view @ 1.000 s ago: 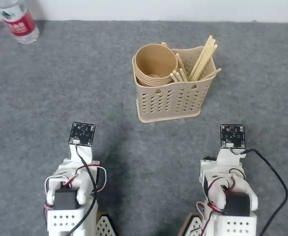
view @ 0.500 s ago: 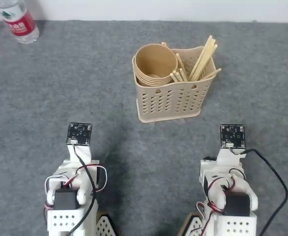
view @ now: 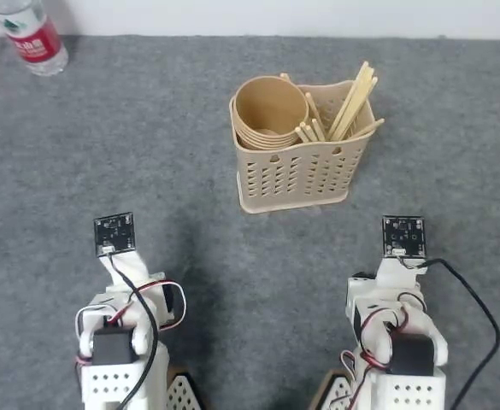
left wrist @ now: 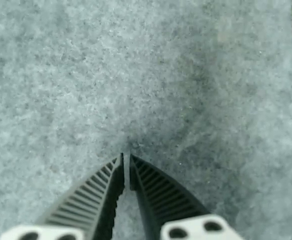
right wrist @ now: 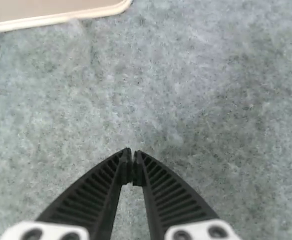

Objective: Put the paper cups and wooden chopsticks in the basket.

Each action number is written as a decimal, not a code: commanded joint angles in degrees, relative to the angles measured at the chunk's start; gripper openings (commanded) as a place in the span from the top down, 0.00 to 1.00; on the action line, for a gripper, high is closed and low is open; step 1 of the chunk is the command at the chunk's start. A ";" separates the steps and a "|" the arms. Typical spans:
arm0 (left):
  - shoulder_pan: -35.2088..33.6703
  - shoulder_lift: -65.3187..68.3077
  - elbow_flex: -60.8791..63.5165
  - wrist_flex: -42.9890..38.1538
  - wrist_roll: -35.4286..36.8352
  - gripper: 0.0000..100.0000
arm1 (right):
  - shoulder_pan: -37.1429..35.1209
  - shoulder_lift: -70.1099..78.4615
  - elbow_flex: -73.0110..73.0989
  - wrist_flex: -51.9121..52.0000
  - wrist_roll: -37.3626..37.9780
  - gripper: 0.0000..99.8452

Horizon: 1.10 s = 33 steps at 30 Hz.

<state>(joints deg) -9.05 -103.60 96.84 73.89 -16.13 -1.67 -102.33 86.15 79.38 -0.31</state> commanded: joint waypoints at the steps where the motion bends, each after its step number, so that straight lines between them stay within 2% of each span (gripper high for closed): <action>1: -0.70 -0.53 -0.31 -1.32 2.46 0.99 | -0.66 0.40 -0.26 -0.75 -0.18 0.99; 8: -2.37 -0.62 -0.31 -1.49 6.77 0.99 | -0.66 0.40 -0.26 -0.75 -0.18 0.99; 21: -3.34 -0.70 -0.31 -1.49 7.21 0.99 | -0.66 0.40 -0.26 -0.75 -0.18 0.99; 24: -3.43 -0.70 -0.31 -1.49 13.19 0.99 | -0.92 0.40 0.00 -1.10 -0.18 0.99; 28: -3.34 -0.70 -0.31 -1.41 23.30 0.99 | -4.88 0.31 6.15 -5.41 -0.09 0.99; 30: -3.43 -0.70 -0.31 -1.49 25.41 0.99 | -4.79 0.31 5.36 -4.44 -0.09 0.99; 33: -3.60 -0.70 -0.31 -1.49 24.62 0.99 | -3.47 0.31 5.27 -3.47 -0.09 0.99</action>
<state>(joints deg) -12.13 -103.60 96.84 73.89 7.08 -5.71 -102.24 92.04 75.78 -0.31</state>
